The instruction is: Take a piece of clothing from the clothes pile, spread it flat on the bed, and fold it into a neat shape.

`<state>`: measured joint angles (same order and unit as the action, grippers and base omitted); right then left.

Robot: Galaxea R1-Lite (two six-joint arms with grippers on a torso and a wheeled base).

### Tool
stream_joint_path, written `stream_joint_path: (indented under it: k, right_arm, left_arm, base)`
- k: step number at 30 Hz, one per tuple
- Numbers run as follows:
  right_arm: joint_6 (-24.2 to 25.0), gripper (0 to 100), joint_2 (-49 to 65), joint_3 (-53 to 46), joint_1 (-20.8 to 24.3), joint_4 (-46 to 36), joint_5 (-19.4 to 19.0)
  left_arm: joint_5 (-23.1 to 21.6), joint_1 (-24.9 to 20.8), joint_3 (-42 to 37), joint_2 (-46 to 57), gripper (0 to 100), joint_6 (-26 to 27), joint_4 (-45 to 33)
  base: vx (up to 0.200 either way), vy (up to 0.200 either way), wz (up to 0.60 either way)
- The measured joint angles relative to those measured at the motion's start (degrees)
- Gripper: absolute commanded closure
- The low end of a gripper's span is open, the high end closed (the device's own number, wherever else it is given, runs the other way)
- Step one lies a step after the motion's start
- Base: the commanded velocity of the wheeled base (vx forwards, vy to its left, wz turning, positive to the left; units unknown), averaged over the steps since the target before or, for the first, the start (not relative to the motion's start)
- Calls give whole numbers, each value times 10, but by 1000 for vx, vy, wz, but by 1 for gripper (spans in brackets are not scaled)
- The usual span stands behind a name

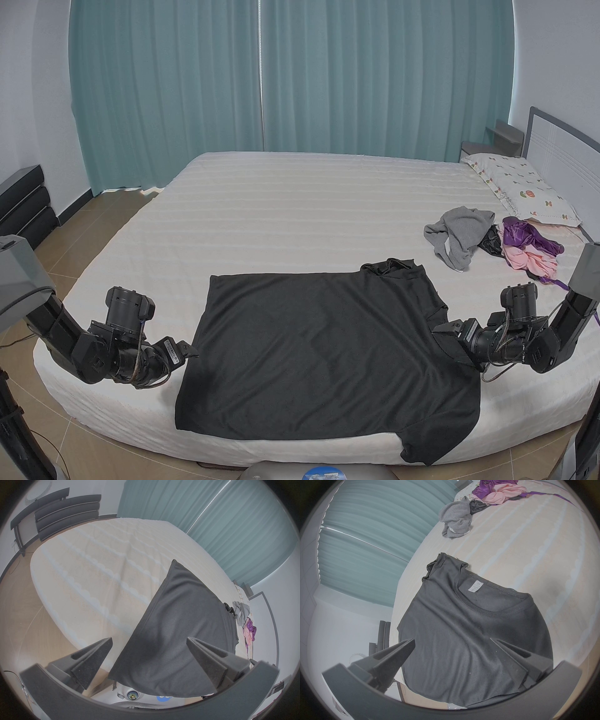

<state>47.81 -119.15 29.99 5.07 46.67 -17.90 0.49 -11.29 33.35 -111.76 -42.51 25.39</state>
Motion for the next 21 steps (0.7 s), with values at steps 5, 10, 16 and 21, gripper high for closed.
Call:
stream_joint_path:
  k: [5, 10, 16, 21]
  right_arm:
    - [0, 0, 0, -1, 1, 0, 0]
    - [-1, 0, 0, 0, 0, 0, 1]
    - [-3, 0, -1, 5, -8, 33, 5]
    - [-4, 0, -13, 15, -7, 52, 43]
  left_arm:
    - [0, -2, -1, -1, 0, -1, -3]
    - [1, -8, -1, -1, 0, -1, -5]
    - [1, -13, -1, 0, 0, -11, -5]
    - [1, -14, 1, 0, 0, -16, -4]
  base:
    - [0, -80, 0]
    - [0, -200, 0]
    - [0, -167, 0]
    - [0, 0, 0]
